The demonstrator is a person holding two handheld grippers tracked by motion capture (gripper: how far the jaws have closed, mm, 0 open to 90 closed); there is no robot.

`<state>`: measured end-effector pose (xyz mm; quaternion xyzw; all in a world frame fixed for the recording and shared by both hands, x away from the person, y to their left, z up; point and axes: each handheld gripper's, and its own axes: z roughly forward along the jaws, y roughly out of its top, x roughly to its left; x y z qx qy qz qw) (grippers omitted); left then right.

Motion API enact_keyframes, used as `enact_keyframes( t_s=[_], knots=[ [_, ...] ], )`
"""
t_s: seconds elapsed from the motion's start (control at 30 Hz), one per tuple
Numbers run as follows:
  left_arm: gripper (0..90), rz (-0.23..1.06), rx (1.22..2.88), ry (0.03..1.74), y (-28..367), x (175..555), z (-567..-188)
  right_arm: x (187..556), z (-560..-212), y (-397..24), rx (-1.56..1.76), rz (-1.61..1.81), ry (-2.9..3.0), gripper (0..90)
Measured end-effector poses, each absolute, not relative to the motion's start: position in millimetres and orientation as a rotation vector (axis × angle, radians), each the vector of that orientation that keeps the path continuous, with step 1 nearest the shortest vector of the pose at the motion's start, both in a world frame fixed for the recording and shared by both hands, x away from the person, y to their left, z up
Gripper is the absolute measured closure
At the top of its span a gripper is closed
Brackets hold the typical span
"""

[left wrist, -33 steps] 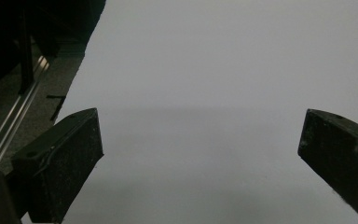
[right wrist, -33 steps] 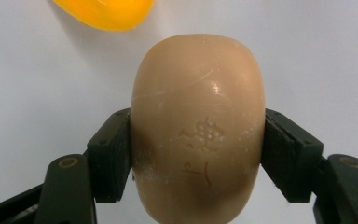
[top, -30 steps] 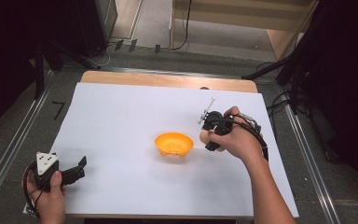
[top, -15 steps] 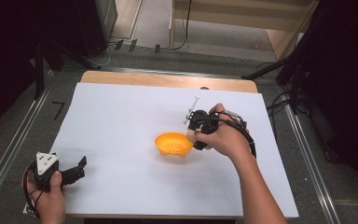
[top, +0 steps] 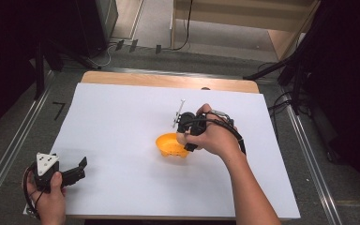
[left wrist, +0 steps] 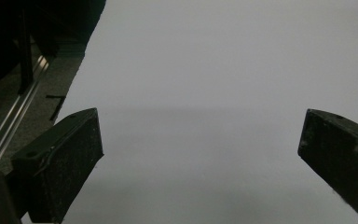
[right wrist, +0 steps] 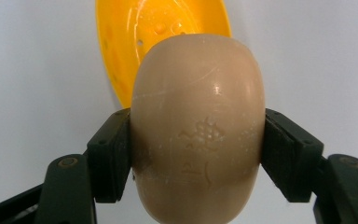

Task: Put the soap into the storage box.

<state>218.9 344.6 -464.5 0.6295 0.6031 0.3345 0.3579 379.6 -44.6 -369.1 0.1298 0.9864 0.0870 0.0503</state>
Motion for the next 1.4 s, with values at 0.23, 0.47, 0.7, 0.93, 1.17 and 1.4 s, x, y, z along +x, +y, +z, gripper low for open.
enact_keyframes(
  t_s=[0.23,0.47,0.7,0.93,1.17,1.4],
  knots=[
    [0.1,0.862,1.624,1.556,345,219,-464,380,-374,-32,0.318,0.268,3.009,32.4],
    [0.1,0.862,1.624,1.556,345,219,-464,381,-378,-25,0.262,0.27,3.019,32.4],
    [0.1,0.863,1.622,1.558,345,219,-464,380,-383,-15,0.215,0.259,3.029,32.4],
    [0.1,0.863,1.622,1.557,345,219,-464,381,-384,-11,0.179,0.261,3.032,32.3],
    [0.1,0.863,1.621,1.556,345,219,-464,382,-386,-10,0.174,0.265,3.038,32.0],
    [0.1,0.863,1.622,1.556,345,219,-464,383,-378,-13,0.207,0.327,3.023,33.4]
  ],
)
